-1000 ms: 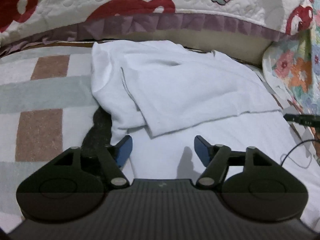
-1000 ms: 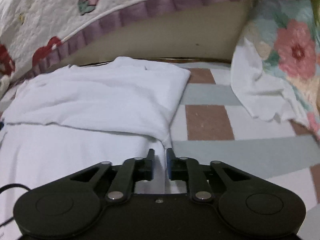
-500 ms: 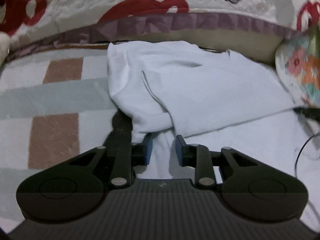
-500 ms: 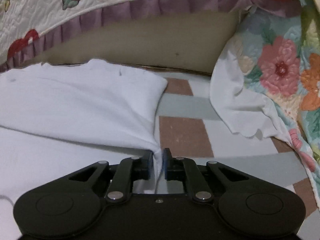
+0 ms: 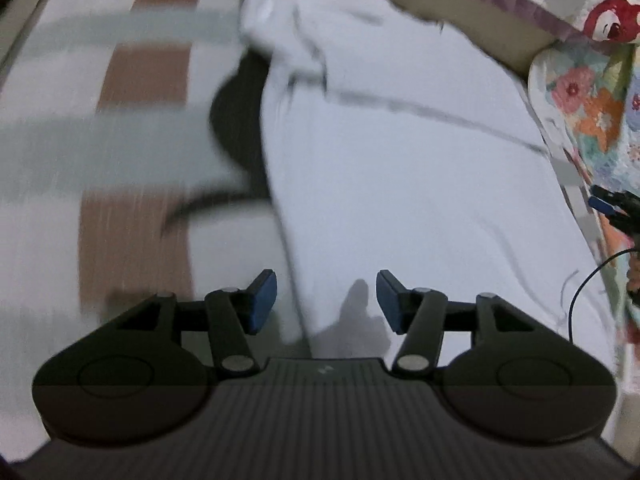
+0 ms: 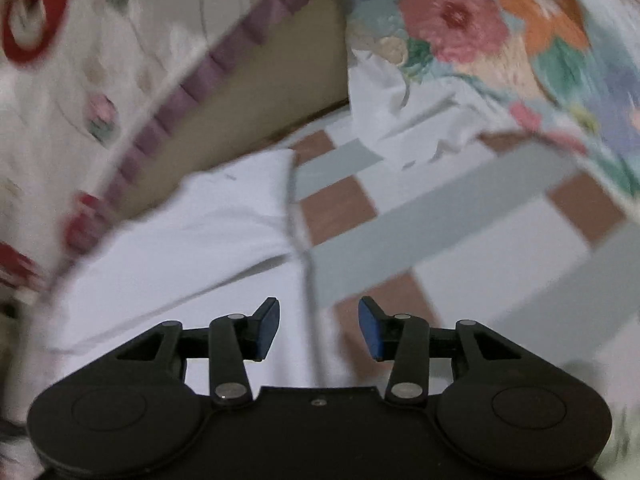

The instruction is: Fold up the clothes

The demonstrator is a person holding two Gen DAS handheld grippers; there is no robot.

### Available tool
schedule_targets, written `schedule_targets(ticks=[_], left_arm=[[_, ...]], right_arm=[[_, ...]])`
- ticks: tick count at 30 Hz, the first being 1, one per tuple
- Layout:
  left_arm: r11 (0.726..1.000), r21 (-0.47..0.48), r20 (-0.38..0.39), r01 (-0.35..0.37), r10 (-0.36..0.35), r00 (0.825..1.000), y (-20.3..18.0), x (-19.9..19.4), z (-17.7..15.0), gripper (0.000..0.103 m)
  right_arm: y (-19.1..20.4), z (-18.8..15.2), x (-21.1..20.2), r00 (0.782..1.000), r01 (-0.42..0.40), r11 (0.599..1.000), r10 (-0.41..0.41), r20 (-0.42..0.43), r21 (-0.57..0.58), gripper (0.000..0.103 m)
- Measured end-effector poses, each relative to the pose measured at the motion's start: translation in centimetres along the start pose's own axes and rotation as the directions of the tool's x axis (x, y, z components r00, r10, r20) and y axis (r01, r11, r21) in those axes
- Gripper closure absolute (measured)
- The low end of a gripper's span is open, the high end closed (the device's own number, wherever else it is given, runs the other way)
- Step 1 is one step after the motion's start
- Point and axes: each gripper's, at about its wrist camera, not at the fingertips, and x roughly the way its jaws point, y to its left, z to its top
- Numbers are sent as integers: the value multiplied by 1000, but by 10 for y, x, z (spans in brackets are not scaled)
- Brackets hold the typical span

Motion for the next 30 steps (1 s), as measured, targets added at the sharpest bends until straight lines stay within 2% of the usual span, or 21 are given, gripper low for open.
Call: schedule_targets(ticks=[2, 5, 8, 10, 13, 16, 19, 21, 23, 26, 28, 30], left_arm=[[997, -66, -42, 32, -35, 998, 1, -13, -22, 49], [974, -169, -79, 149, -164, 983, -1, -37, -59, 47], [934, -257, -36, 246, -264, 964, -2, -59, -89, 41], [913, -301, 3, 275, -288, 958, 2, -64, -101, 40], [899, -342, 32, 273, -279, 960, 6, -66, -109, 40], [897, -324, 23, 301, -311, 950, -1, -68, -111, 40], [901, -260, 18, 348, -356, 934, -12, -74, -112, 41], [911, -227, 12, 345, -352, 936, -19, -74, -113, 41], [924, -208, -1, 319, -327, 945, -21, -72, -113, 41], [949, -151, 10, 277, -278, 960, -29, -77, -112, 40], [978, -21, 22, 205, -205, 979, -40, -86, -110, 40], [984, 110, 40, 142, -147, 988, -51, -96, -110, 40]], right_arm=[[-6, -20, -30, 998, -63, 997, 63, 0, 43, 48], [-10, -42, -59, 995, -101, 993, 103, -19, 64, 48], [-15, -64, -89, 989, -139, 987, 142, -38, 86, 48], [-18, -79, -109, 984, -163, 981, 169, -49, 101, 48], [-22, -101, -138, 976, -199, 972, 208, -66, 124, 48], [-22, -107, -163, 971, -210, 969, 222, -86, 128, 48], [-22, -116, -182, 969, -203, 971, 217, -117, 125, 46], [-22, -129, -190, 966, -195, 973, 212, -149, 119, 46], [-21, -144, -195, 964, -178, 980, 192, -187, 89, 46], [-10, -165, -198, 973, -91, 995, 78, -217, -51, 46], [0, -178, -202, 980, -28, 981, -12, -200, -194, 48], [5, -191, -204, 983, -7, 951, -50, -177, -310, 57]])
